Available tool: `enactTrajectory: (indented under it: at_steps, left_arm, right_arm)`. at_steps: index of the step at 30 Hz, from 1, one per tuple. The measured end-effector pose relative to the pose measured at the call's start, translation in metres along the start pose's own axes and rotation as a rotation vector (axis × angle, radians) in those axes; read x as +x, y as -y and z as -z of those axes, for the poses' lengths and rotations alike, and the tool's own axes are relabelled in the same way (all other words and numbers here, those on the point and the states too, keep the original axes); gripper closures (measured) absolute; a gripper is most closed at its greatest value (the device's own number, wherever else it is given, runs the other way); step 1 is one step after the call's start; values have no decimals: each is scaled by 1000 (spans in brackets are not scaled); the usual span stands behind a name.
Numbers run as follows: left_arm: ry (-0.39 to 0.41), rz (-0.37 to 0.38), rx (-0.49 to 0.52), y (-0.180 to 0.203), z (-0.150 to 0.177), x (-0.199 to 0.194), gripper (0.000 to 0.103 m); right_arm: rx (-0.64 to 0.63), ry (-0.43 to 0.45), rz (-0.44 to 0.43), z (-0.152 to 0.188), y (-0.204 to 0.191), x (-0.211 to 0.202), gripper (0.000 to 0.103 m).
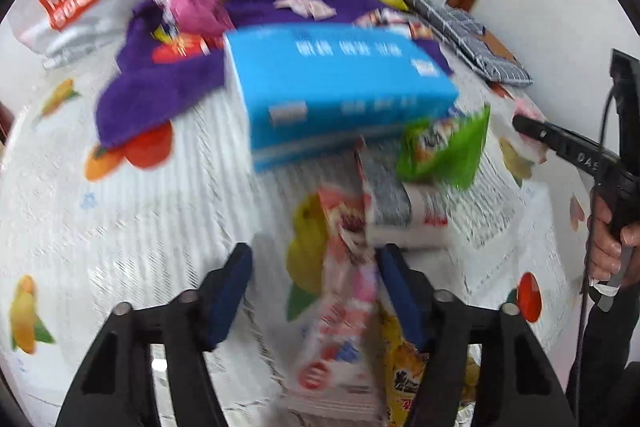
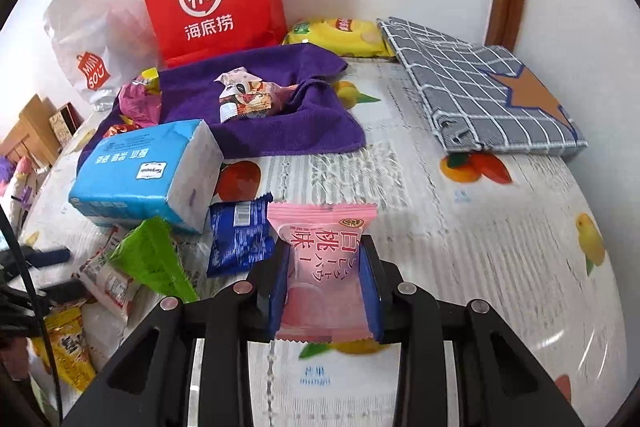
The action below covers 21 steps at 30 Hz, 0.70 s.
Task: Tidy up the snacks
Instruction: 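Grasp the pink peach candy with the right tool while the left grasps the Lotso bar, then carry both held snacks up over the purple towel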
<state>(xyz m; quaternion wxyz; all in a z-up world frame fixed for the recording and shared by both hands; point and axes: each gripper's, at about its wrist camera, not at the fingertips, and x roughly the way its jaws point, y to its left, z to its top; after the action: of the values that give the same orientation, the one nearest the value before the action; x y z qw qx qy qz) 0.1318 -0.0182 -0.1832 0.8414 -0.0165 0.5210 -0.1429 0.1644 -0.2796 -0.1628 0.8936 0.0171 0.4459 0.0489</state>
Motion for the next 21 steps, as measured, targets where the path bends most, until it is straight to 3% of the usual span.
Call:
enactTrajectory:
  at_steps: [2,4,6,13,17,20,21]
  left_arm:
    - [19,-20,8,2,3,-2,53]
    - [14,-3,3,1,4,-3,77]
    - [17,-6,-16,-4,5,-5,81]
    - [44,-106,-108,-33,14,-17,80]
    - [71,-170,-124,-38,17,-16,69]
    - [89,-201,-111,-34,18,-14,69]
    - [94,-207,-108,-33,19,-14,77]
  right_arm:
    - [11,1,0,4,3,-5,70]
    - [15,2,1,8,4,-9,70]
    - [18,1,0,11,4,-11,70]
    - [8,-4,-24,18,-4,-11,70]
    - [7,-29,-37,24,-10,-1,70]
    - [4,-48,-25,32,-12,7,70]
    - [2,-53,-19,34,-12,9,70]
